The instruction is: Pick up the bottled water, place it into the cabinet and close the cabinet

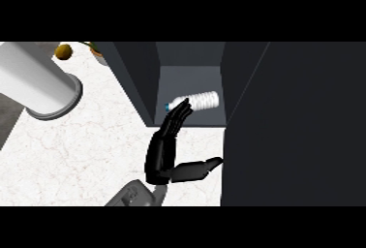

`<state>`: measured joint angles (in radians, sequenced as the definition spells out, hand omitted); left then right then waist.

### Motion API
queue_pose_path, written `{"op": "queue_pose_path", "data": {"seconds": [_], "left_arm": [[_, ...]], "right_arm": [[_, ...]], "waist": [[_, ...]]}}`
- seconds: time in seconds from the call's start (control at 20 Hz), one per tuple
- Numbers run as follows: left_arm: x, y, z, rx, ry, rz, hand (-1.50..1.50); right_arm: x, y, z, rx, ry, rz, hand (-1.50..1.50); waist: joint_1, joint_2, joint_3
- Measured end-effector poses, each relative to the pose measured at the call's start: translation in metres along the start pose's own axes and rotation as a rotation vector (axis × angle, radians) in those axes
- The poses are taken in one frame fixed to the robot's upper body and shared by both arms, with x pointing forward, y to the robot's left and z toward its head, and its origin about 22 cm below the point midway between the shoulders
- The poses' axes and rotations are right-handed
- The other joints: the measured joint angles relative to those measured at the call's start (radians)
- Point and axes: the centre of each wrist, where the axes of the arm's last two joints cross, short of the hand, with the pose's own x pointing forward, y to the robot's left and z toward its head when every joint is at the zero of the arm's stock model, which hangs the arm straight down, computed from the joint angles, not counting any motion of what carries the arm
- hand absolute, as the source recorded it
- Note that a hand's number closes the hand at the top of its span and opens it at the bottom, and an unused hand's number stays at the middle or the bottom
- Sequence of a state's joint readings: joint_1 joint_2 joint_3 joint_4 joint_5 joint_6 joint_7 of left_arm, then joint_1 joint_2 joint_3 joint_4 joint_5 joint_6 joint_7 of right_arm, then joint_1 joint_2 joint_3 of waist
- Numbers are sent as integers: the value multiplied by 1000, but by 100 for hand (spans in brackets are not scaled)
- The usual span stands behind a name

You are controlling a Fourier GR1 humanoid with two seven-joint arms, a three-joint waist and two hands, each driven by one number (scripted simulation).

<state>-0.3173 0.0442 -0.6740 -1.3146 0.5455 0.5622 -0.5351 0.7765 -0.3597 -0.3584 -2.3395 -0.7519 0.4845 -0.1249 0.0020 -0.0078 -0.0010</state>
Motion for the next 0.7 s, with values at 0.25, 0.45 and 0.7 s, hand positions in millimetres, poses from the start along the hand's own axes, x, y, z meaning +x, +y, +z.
{"op": "queue_pose_path", "data": {"seconds": [0.25, 0.45, 0.7], "left_arm": [[6, 15, 37, -54, 13, 16, 150], [21, 42, 54, -77, 18, 10, 150], [38, 76, 68, -72, 26, -19, 150]], "right_arm": [[3, -2, -4, 70, 23, 9, 150], [2, 1, -3, 131, 65, -15, 150], [-3, 7, -1, 212, 102, -62, 150]], "waist": [[-2, 2, 0], [-3, 2, -1], [-7, 1, -1]]}}
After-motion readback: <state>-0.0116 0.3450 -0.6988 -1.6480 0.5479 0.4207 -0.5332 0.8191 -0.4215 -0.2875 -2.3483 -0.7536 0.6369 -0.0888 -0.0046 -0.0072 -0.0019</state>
